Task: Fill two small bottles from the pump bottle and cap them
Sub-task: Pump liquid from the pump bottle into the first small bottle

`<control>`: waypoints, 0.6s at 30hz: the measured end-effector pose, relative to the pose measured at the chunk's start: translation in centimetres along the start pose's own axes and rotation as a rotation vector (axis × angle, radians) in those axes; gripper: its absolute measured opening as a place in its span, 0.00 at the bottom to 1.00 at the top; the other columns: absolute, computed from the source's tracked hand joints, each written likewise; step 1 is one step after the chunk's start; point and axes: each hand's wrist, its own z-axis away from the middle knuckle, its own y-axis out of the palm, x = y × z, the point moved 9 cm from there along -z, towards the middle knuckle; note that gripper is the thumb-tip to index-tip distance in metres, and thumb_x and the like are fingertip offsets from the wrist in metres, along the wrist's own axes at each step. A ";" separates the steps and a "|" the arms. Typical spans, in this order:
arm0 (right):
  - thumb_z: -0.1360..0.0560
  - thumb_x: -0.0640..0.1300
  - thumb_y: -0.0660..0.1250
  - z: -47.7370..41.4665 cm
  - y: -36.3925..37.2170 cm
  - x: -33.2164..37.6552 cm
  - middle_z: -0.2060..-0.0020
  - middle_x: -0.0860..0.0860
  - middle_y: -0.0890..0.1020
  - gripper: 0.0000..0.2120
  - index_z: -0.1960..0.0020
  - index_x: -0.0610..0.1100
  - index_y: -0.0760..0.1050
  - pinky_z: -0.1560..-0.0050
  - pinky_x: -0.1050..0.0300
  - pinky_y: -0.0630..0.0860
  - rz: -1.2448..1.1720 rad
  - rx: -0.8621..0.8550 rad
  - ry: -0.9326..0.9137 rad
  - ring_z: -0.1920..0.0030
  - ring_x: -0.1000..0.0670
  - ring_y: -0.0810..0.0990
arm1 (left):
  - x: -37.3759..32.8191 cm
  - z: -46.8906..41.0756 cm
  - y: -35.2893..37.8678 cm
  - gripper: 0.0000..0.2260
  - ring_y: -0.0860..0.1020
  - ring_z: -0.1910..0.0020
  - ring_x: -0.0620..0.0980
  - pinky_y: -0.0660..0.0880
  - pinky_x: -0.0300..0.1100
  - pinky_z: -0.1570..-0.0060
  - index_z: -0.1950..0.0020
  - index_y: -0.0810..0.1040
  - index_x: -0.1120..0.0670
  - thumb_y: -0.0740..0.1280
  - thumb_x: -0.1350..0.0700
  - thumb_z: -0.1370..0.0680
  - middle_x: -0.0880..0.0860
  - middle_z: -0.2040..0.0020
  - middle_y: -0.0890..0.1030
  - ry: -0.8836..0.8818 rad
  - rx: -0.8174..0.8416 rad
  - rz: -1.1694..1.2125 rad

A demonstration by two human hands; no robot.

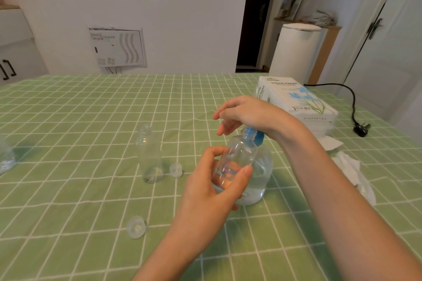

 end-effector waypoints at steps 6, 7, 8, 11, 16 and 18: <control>0.21 0.45 0.61 0.0 -0.6 0.0 0.61 0.46 0.85 0.09 0.46 0.43 0.78 0.36 0.46 0.72 -0.030 -0.027 0.012 0.52 0.47 0.81 | -0.3 0.0 0.0 0.16 0.77 0.70 0.40 0.73 0.30 0.72 0.49 0.74 0.44 0.67 0.42 0.35 0.41 0.65 0.81 0.003 -0.003 0.002; 0.21 0.46 0.61 -0.1 -0.9 0.1 0.61 0.47 0.85 0.10 0.46 0.43 0.78 0.37 0.46 0.72 -0.021 -0.037 0.015 0.51 0.47 0.81 | -0.3 -0.1 0.0 0.17 0.77 0.70 0.40 0.73 0.30 0.72 0.48 0.74 0.45 0.67 0.43 0.34 0.41 0.65 0.81 0.004 -0.004 0.007; 0.22 0.47 0.61 -0.1 -1.1 0.2 0.61 0.47 0.85 0.10 0.46 0.44 0.77 0.37 0.47 0.72 -0.006 -0.047 0.019 0.50 0.46 0.82 | -0.4 -0.1 0.0 0.17 0.77 0.70 0.41 0.73 0.30 0.72 0.48 0.74 0.45 0.67 0.43 0.34 0.41 0.65 0.81 0.004 -0.006 0.009; 0.22 0.46 0.61 -0.1 -1.1 0.3 0.62 0.47 0.85 0.10 0.47 0.44 0.78 0.37 0.44 0.72 -0.008 -0.040 0.020 0.53 0.46 0.80 | -0.5 -0.1 0.0 0.16 0.77 0.71 0.40 0.72 0.29 0.73 0.49 0.74 0.44 0.67 0.43 0.35 0.41 0.66 0.80 0.000 -0.008 0.007; 0.21 0.43 0.60 -0.1 -0.6 0.4 0.59 0.44 0.85 0.11 0.44 0.40 0.78 0.36 0.46 0.72 -0.034 -0.022 -0.003 0.54 0.49 0.80 | -0.6 -0.1 0.1 0.16 0.78 0.69 0.40 0.73 0.30 0.73 0.48 0.74 0.45 0.67 0.43 0.35 0.40 0.64 0.81 0.002 -0.007 0.009; 0.21 0.42 0.60 -0.1 -0.6 0.5 0.58 0.44 0.85 0.12 0.43 0.40 0.78 0.36 0.46 0.72 -0.038 -0.021 -0.007 0.54 0.48 0.80 | -0.6 -0.1 0.0 0.16 0.77 0.70 0.40 0.72 0.29 0.73 0.49 0.74 0.45 0.67 0.43 0.35 0.39 0.65 0.80 0.002 -0.008 0.004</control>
